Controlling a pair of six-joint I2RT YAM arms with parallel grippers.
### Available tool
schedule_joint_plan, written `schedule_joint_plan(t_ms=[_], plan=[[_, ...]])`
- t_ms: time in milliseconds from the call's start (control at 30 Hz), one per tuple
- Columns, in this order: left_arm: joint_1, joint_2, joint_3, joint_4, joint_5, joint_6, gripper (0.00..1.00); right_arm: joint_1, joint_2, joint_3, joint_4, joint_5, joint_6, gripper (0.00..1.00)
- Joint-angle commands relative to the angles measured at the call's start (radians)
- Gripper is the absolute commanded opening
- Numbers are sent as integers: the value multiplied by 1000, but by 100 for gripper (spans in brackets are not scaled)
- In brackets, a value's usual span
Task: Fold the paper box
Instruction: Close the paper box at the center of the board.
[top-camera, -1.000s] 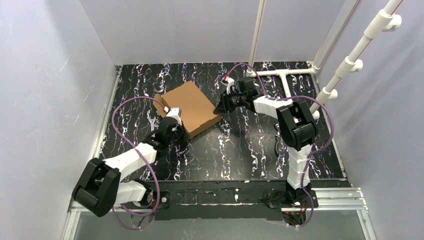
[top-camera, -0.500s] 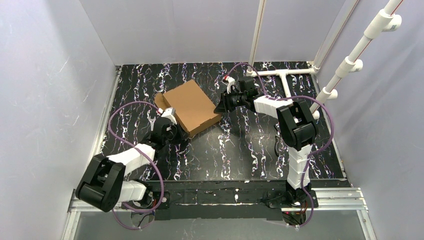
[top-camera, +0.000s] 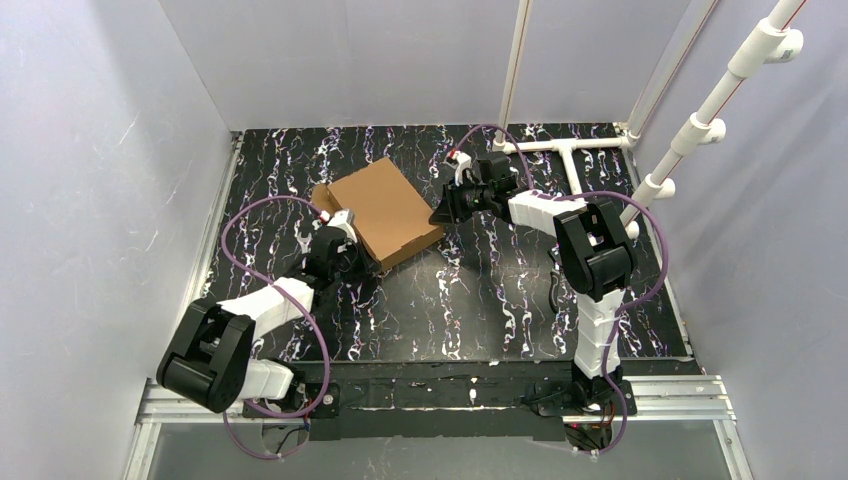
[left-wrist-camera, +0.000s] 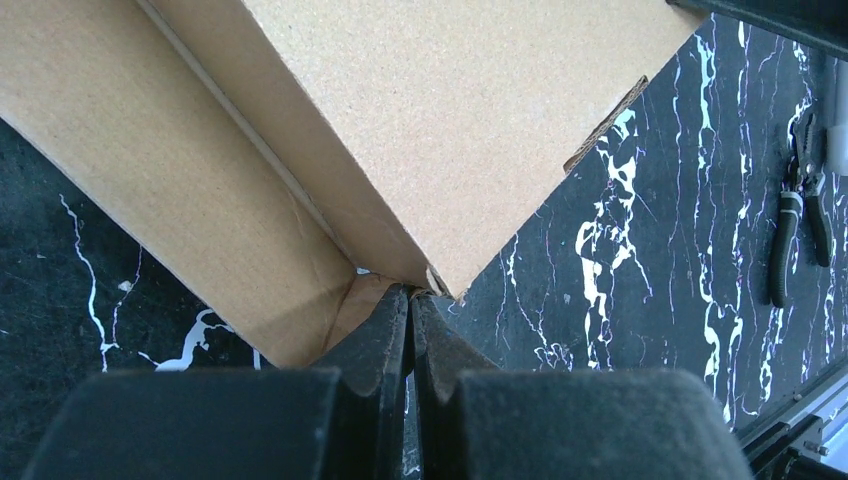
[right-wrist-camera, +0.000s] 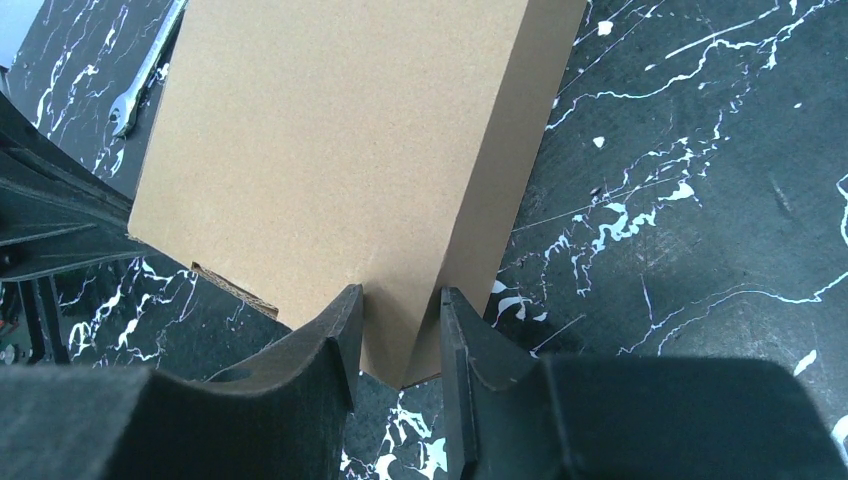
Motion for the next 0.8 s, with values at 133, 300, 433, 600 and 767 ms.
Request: schedule_joint_plan(t_ms=[133, 300, 433, 600, 767], plan=[[0, -12, 117, 41, -81, -40, 0, 47, 74, -36, -195, -8, -69, 38], [0, -12, 121, 8, -92, -6, 0, 47, 74, -35, -195, -10, -69, 38], [-1, -32, 119, -1, -53, 12, 0, 47, 78, -34, -197, -10, -70, 38], [-1, -43, 107, -47, -53, 23, 7, 47, 76, -32, -201, -10, -72, 38], [-1, -88, 108, -149, -93, 51, 12, 47, 78, -32, -201, -9, -74, 38]])
